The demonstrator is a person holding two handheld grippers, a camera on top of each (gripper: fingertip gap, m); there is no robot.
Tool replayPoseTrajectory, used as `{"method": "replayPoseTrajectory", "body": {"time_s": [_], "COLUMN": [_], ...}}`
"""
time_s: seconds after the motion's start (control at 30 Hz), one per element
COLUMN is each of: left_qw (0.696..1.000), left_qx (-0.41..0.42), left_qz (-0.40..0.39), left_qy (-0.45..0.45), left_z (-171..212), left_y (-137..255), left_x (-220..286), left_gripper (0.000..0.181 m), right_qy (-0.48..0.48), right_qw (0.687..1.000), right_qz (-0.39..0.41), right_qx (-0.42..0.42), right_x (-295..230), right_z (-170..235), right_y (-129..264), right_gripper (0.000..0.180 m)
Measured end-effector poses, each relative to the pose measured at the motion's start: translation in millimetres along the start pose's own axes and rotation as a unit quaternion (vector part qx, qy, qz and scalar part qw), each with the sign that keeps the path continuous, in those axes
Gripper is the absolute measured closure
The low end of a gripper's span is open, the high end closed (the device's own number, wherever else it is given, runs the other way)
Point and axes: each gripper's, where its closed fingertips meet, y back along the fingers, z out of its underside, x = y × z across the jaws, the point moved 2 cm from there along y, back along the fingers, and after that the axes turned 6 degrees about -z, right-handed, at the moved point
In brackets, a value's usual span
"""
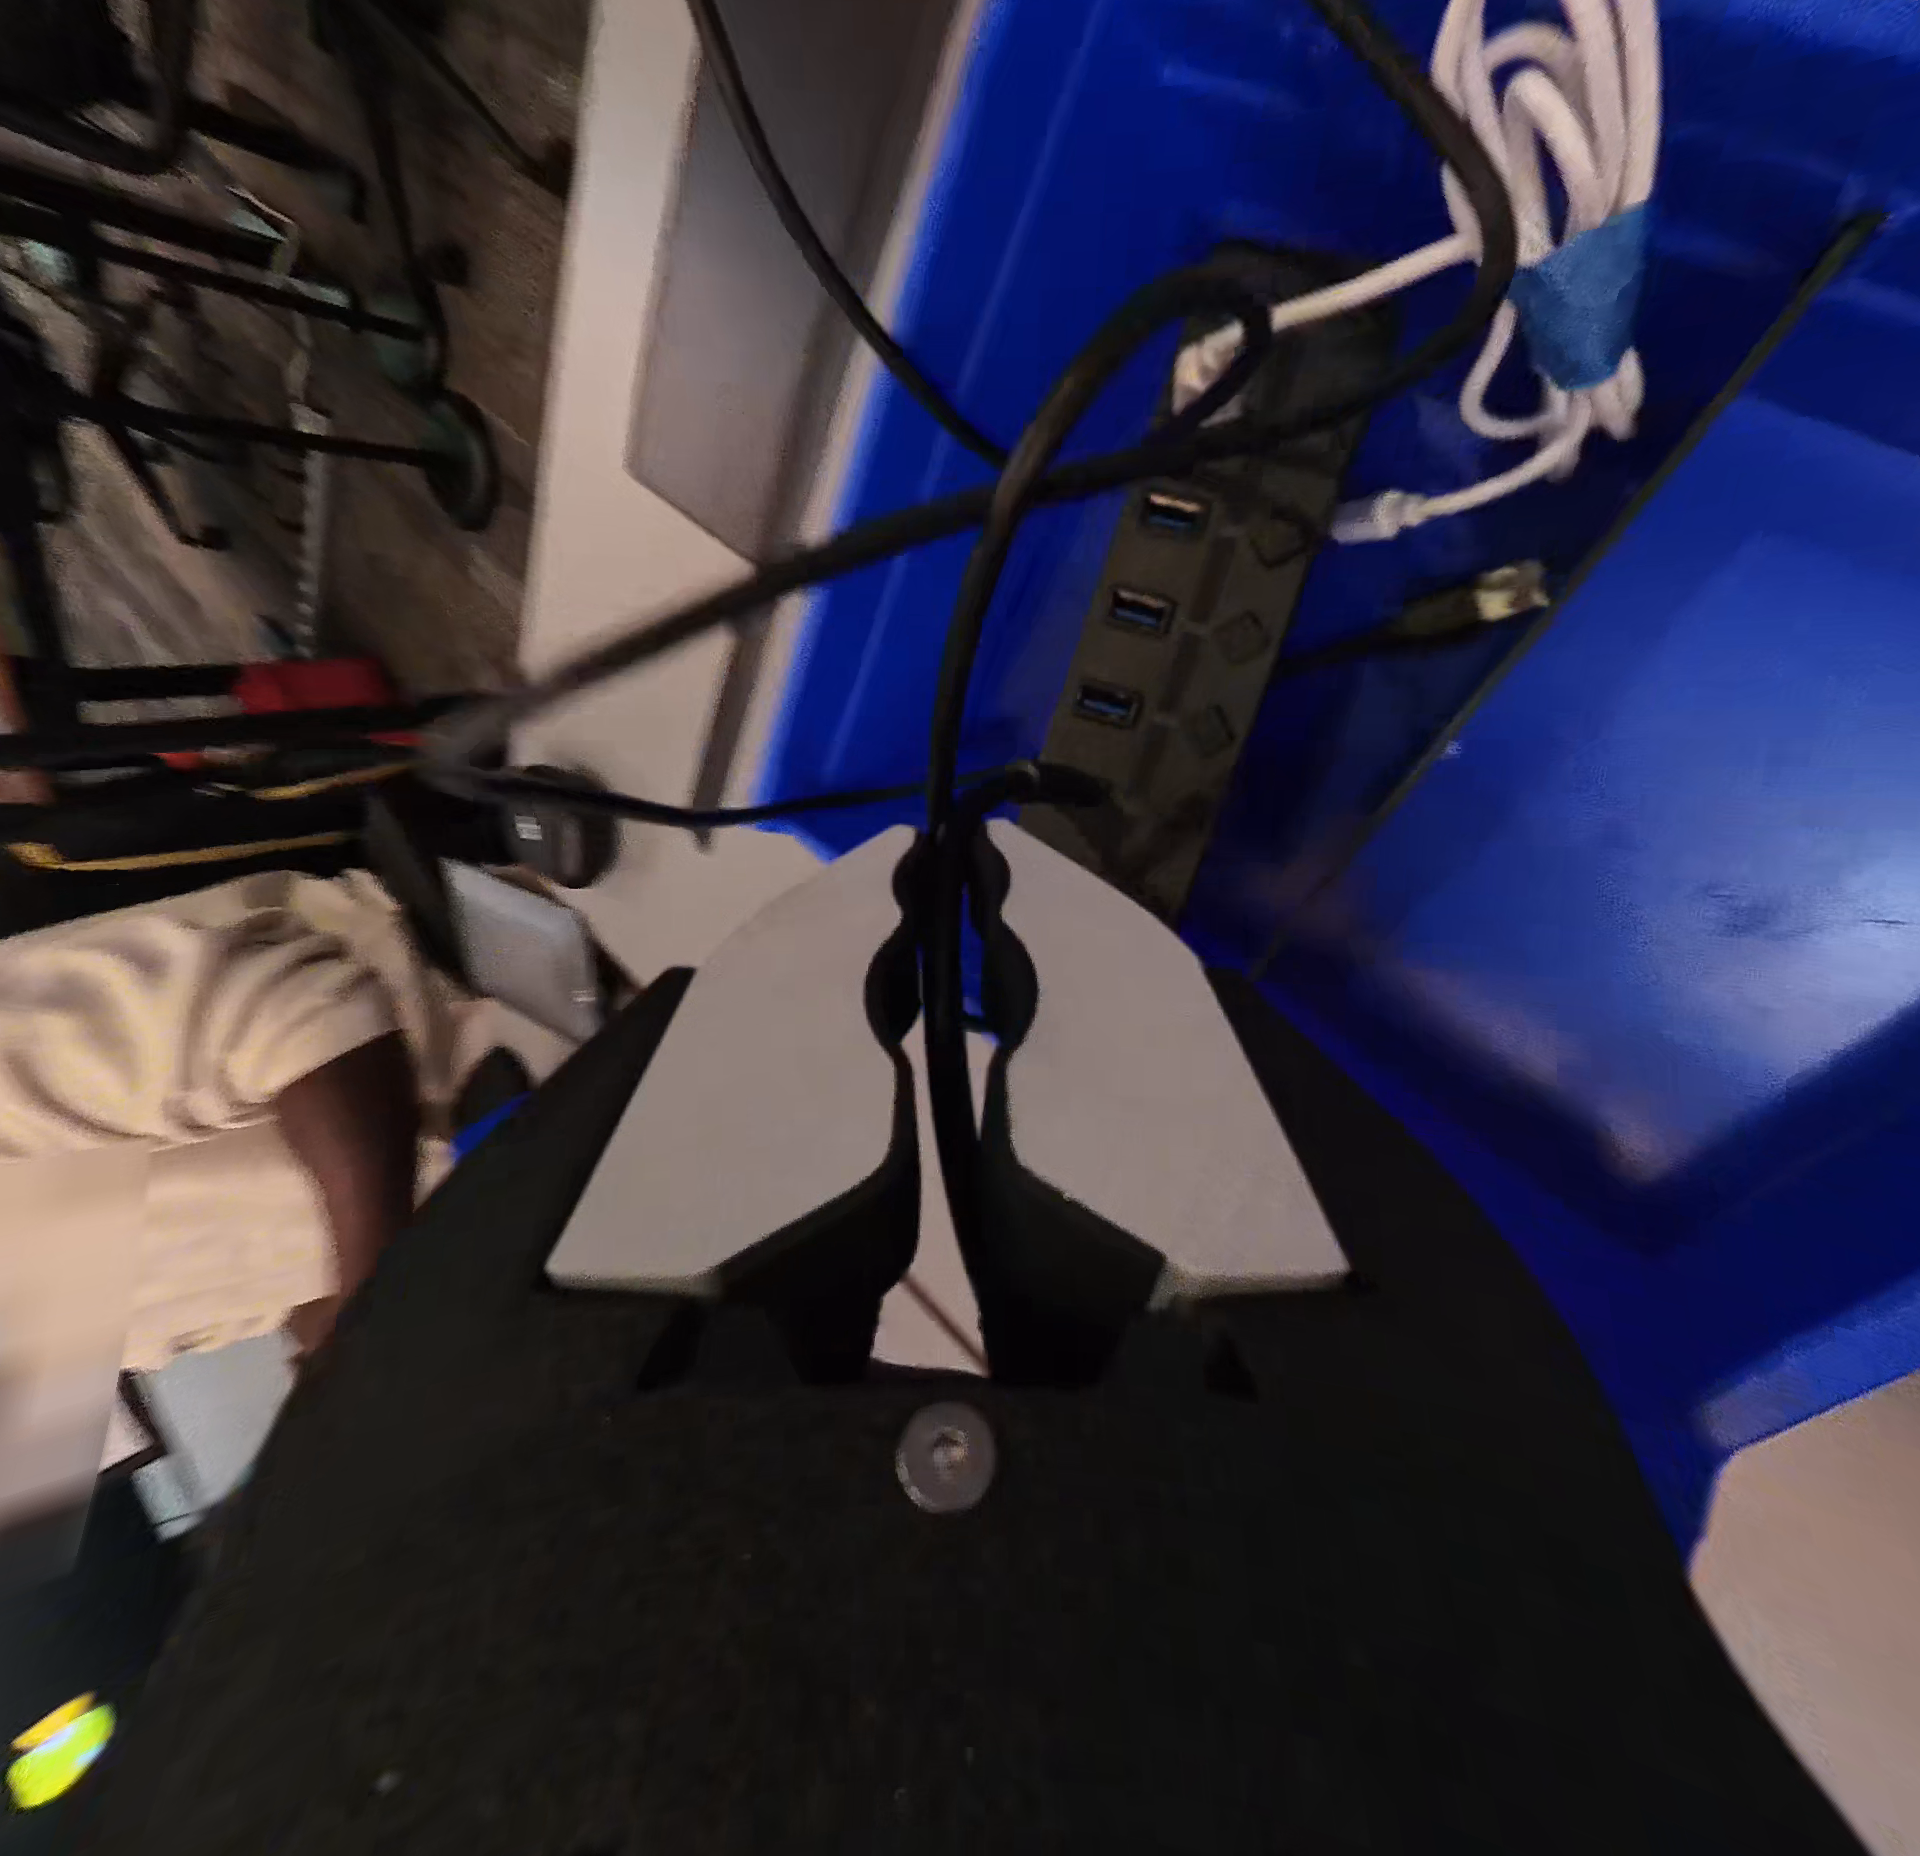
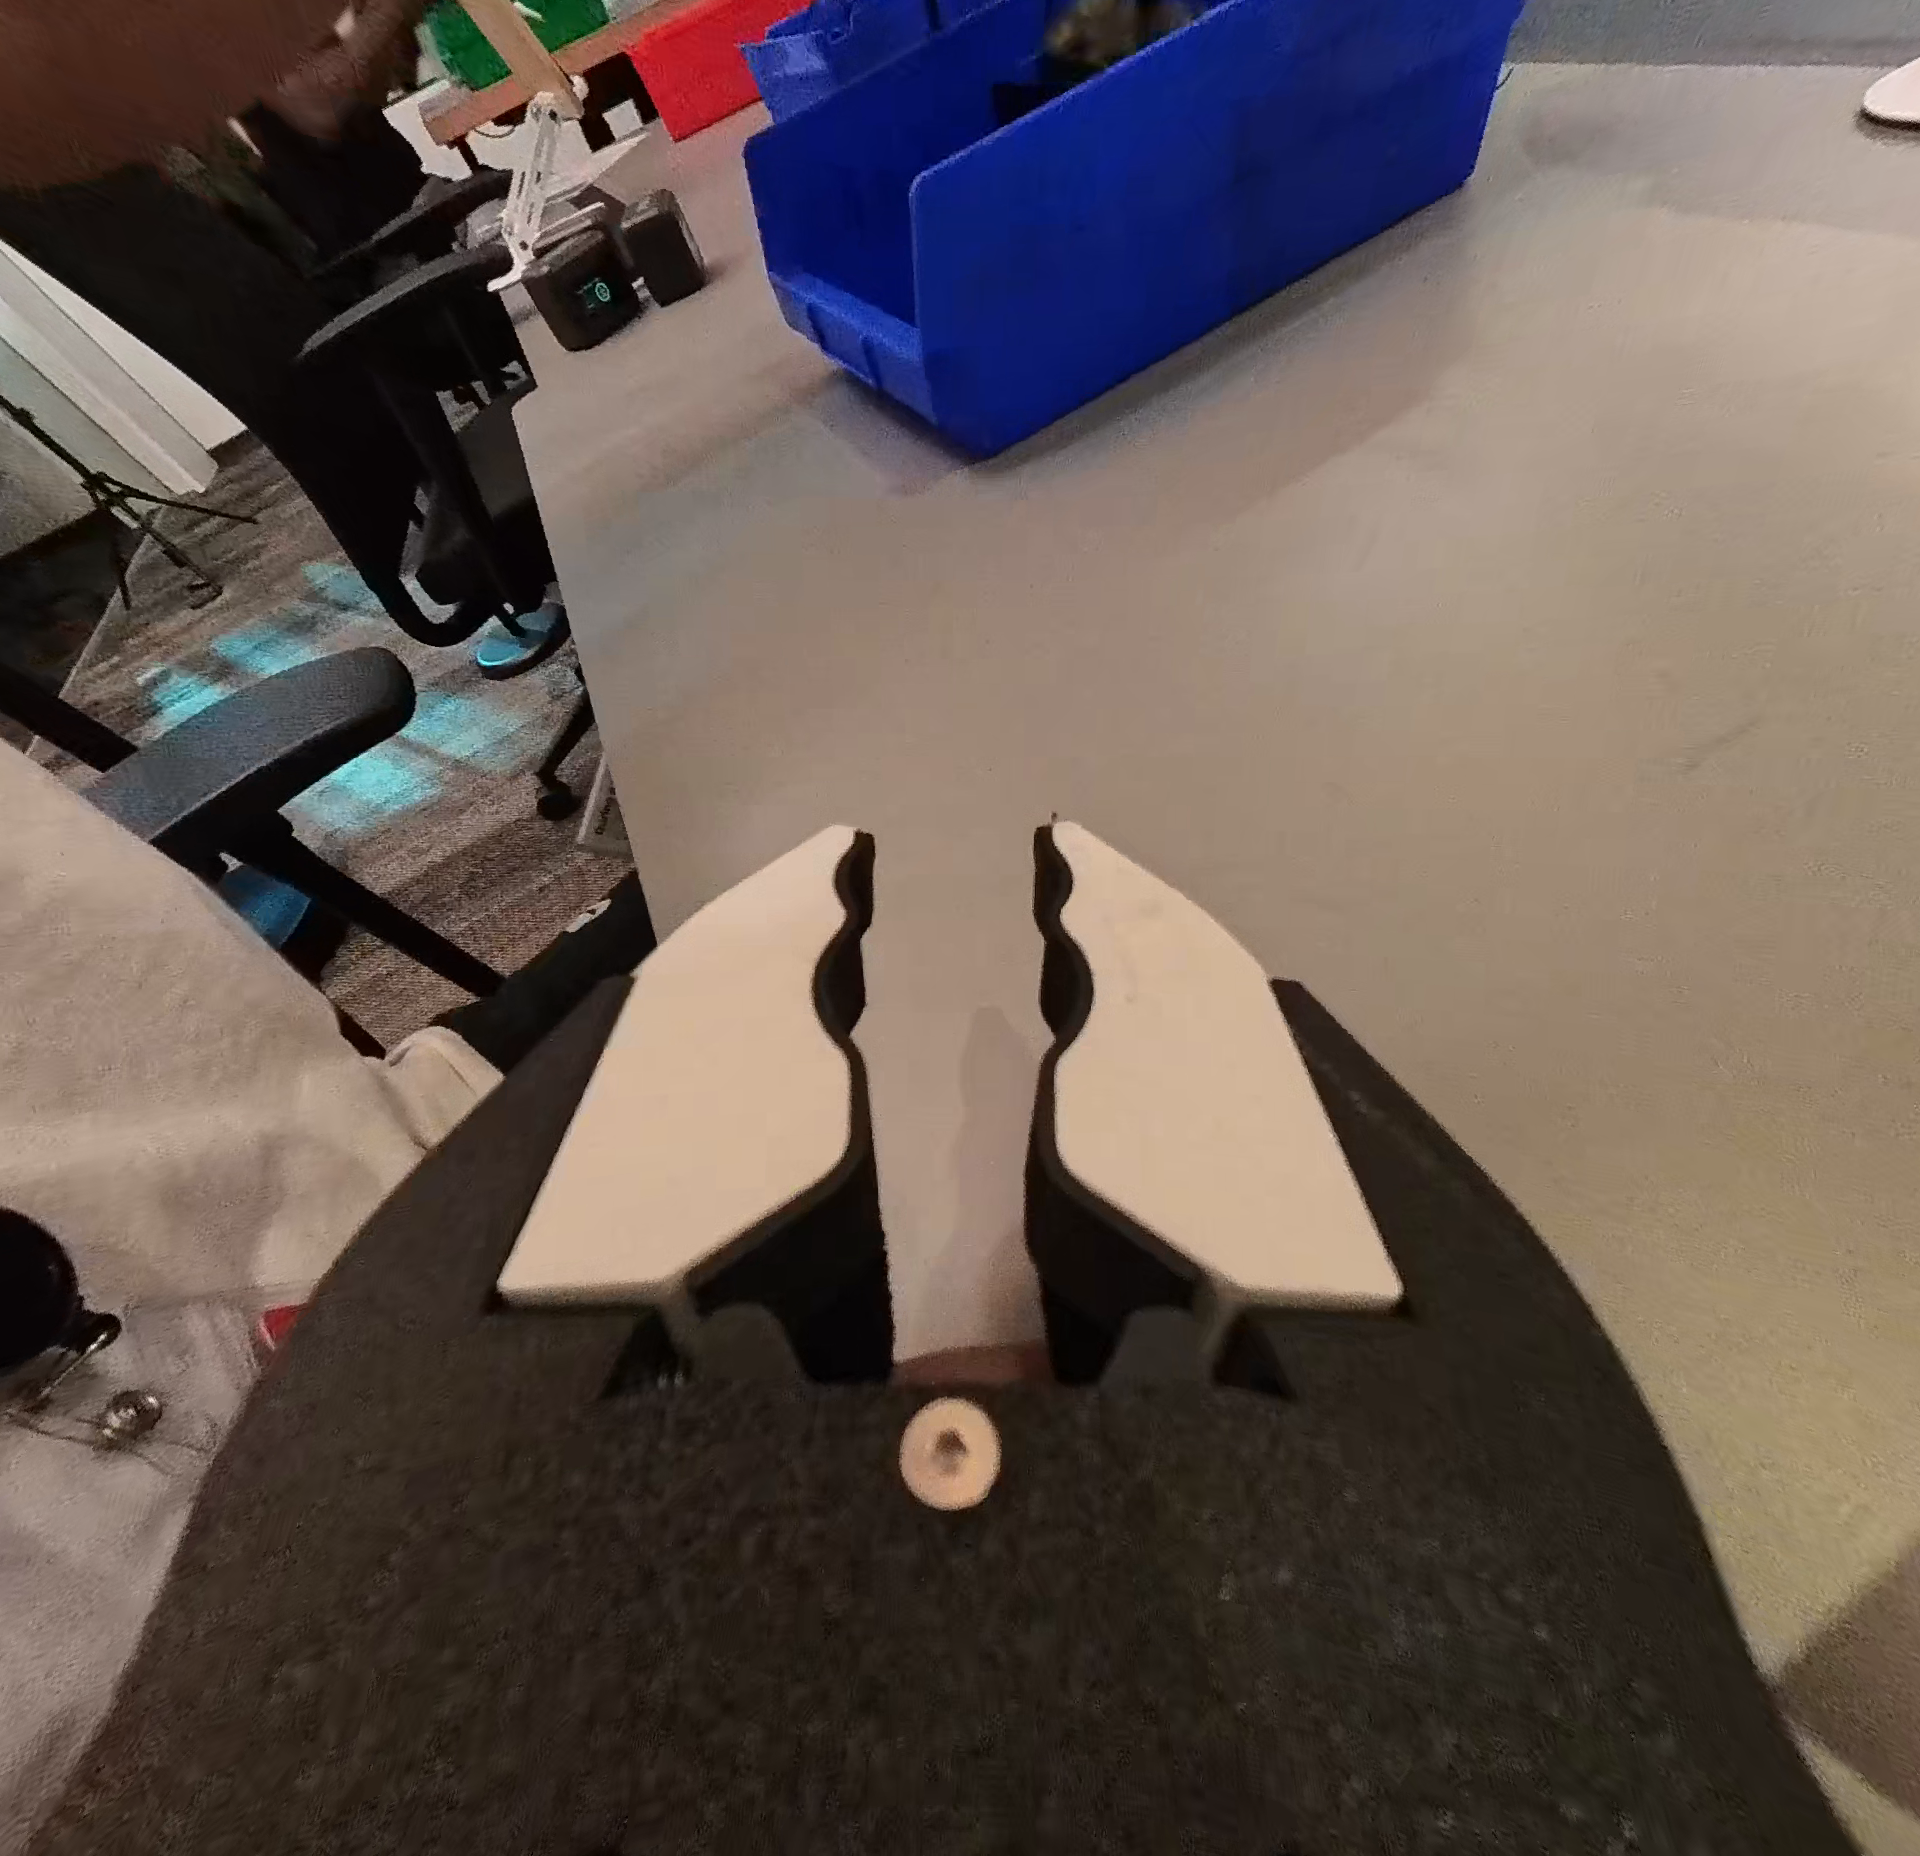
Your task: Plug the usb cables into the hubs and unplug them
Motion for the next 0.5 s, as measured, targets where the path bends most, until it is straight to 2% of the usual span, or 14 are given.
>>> {"method": "replayPoseTrajectory", "body": {"time_s": [0.13,0.3,0.4,0.5], "left_qw": [0.992,0.967,0.947,0.920], "left_qx": [0.013,0.044,0.073,0.116], "left_qz": [-0.093,-0.199,-0.245,-0.273], "left_qy": [-0.079,-0.154,-0.193,-0.255], "left_z": [-25.8,-66.3,-98.1,-136.6], "left_y": [46.6,123.2,170.5,205.6], "left_x": [-46.9,-89.9,-96.1,-72.3], "left_gripper": [0.176,0.176,0.176,0.176], "right_qy": [-0.004,-0.012,0.009,0.052], "right_qw": [1.000,0.999,0.999,0.997], "right_qz": [-0.002,-0.003,0.019,0.047], "right_qx": [0.004,0.034,0.044,0.039], "right_x": [-1.5,-2.7,1.2,12.1], "right_z": [-2.5,-13.5,-27.2,-51.1], "right_y": [1.9,11.0,19.3,30.9], "right_gripper": [0.151,0.151,0.149,0.145]}}
